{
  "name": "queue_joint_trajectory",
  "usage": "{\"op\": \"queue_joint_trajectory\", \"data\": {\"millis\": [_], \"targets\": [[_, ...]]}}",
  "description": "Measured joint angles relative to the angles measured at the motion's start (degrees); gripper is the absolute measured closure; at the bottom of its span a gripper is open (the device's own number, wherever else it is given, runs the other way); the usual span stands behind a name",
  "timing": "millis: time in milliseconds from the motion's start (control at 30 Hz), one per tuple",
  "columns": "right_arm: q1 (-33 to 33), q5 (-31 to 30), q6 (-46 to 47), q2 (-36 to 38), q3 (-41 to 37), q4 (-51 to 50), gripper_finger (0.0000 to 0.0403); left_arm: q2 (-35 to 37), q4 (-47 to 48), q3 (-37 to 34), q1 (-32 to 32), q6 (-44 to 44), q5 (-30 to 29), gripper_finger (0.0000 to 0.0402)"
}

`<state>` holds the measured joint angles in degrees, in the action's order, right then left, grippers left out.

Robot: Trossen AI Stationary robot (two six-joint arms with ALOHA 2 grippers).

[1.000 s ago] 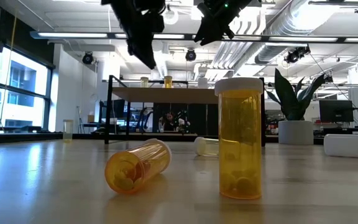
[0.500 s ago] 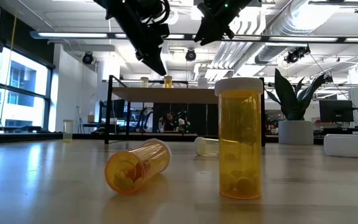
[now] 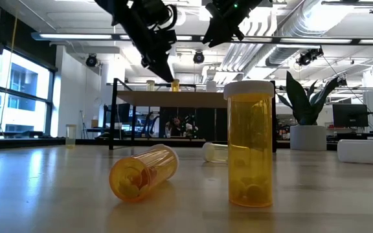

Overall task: Pick and place medicine bottles onto shelf by color
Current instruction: Put the top left orange pill bottle on the shelf

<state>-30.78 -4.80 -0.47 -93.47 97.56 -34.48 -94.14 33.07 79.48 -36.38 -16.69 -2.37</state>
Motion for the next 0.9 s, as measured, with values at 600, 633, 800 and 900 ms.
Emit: {"op": "queue_joint_trajectory", "data": {"millis": [600,633,800,900], "targets": [[0.0,0.0,0.4,0.0,0.0,0.0,0.0233,-2.3,-3.7,0.0,-0.2,-0.7,-2.1,0.0257],[0.0,0.0,0.5,0.0,0.0,0.0,0.0233,-2.2,-3.7,0.0,-0.1,-0.4,-2.3,0.0257],[0.0,0.0,0.5,0.0,0.0,0.0,0.0233,-2.2,-3.8,0.0,-0.2,-1.3,-2.6,0.0257],[0.0,0.0,0.5,0.0,0.0,0.0,0.0233,-2.2,-3.8,0.0,-0.1,-1.5,-2.7,0.0257]]}}
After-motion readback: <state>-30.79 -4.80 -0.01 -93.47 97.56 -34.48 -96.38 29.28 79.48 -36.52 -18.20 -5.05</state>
